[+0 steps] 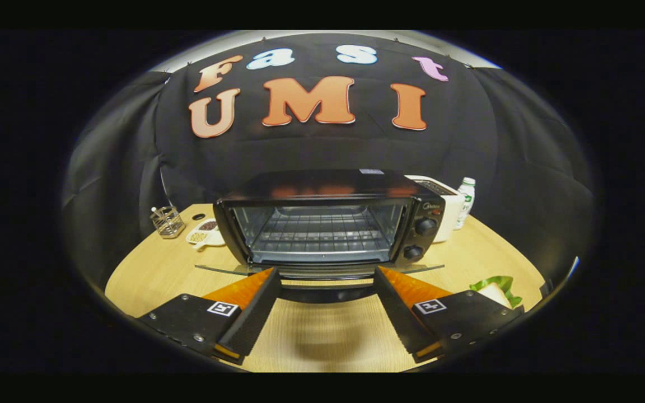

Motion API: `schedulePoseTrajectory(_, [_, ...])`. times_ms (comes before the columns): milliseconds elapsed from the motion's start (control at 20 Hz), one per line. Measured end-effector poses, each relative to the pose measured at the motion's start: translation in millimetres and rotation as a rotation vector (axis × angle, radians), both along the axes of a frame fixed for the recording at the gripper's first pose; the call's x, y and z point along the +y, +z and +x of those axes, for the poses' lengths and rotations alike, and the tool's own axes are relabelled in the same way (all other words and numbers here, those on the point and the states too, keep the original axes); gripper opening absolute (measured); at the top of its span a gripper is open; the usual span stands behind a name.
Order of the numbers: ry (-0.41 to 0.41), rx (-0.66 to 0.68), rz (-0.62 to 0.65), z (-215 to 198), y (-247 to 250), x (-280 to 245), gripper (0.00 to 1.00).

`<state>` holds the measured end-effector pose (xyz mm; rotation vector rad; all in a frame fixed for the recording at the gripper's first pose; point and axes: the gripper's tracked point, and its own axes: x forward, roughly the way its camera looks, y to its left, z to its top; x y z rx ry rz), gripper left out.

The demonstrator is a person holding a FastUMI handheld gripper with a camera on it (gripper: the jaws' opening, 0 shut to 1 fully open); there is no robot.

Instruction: Open the toaster oven, put the food inside, and close the toaster oven door.

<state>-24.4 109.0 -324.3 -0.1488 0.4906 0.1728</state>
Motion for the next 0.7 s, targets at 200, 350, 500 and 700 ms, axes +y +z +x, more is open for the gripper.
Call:
schedulePoseTrajectory(200, [-0.005, 0.041, -0.008, -19.5, -24.2, -7.0, 0.98])
schedulePoseTrajectory(350, [-0.004, 0.034, -0.004, -27.9, -37.3, -10.2, 0.98])
schedulePoseTrajectory(500, [-0.018, 0.075, 0.001, -37.9, -59.7, -17.2, 0.99])
schedulePoseTrajectory(700, [-0.030, 0.090, 0.017, -43.9, -72.0, -20.2, 1.00])
